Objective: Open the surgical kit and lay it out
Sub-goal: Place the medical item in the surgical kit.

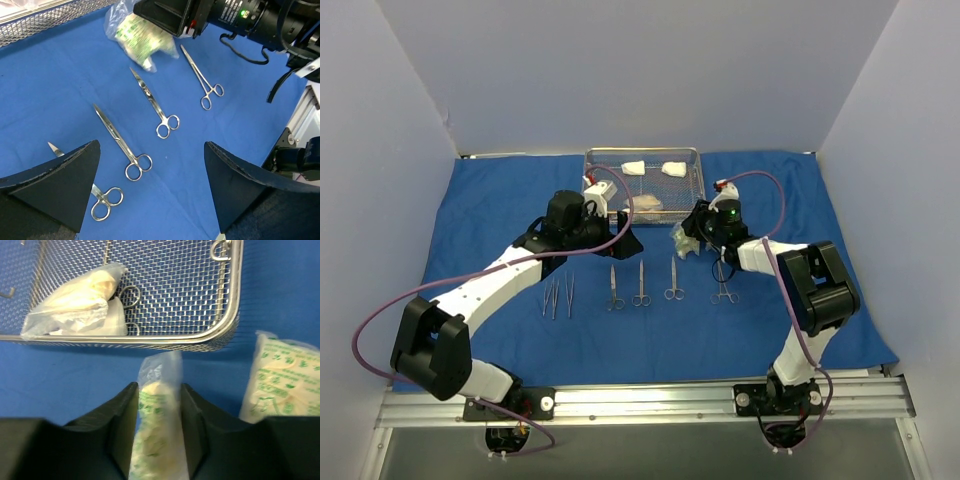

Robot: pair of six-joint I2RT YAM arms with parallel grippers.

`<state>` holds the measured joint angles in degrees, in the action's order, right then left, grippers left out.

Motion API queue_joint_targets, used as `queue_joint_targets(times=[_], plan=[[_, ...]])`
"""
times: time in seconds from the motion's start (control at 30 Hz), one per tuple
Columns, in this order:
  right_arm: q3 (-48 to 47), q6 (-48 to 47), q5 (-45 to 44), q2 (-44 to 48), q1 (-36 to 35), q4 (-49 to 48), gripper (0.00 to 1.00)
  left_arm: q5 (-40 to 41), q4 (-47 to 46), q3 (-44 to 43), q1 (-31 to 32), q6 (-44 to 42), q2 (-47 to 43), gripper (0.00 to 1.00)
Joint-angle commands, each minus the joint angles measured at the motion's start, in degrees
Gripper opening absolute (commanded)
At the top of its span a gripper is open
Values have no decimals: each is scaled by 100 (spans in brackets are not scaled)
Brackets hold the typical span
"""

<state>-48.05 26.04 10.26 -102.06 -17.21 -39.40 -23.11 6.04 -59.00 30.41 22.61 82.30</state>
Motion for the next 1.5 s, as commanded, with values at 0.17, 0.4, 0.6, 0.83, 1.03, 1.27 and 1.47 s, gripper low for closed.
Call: queue_joint_targets(times=[0.17, 0.4, 0.6, 0.83, 1.03, 1.27, 1.47], plan=[[-283, -433, -402, 695, 16, 852, 45, 290, 108, -287, 140, -161, -100, 94], [-362, -986, -1473, 1451, -212, 1987, 47, 378, 99, -235, 228, -134, -135, 94], [-389, -1400, -1308, 1584, -502, 2463, 39, 430, 116, -164, 263, -125, -144, 94], [-512, -1514, -1342, 935, -643, 2026, 33, 413, 125, -120, 281, -82, -162, 94], [-460, -1409, -1413, 258, -643, 1883, 27, 589, 222, -76, 307, -64, -241, 94], [-547, -1409, -1553, -86, -652, 1883, 24, 650, 318, -94, 307, -108, -250, 94], [-670, -1514, -1633, 45, -652, 1918, 27, 712, 318, -129, 307, -134, -206, 94]])
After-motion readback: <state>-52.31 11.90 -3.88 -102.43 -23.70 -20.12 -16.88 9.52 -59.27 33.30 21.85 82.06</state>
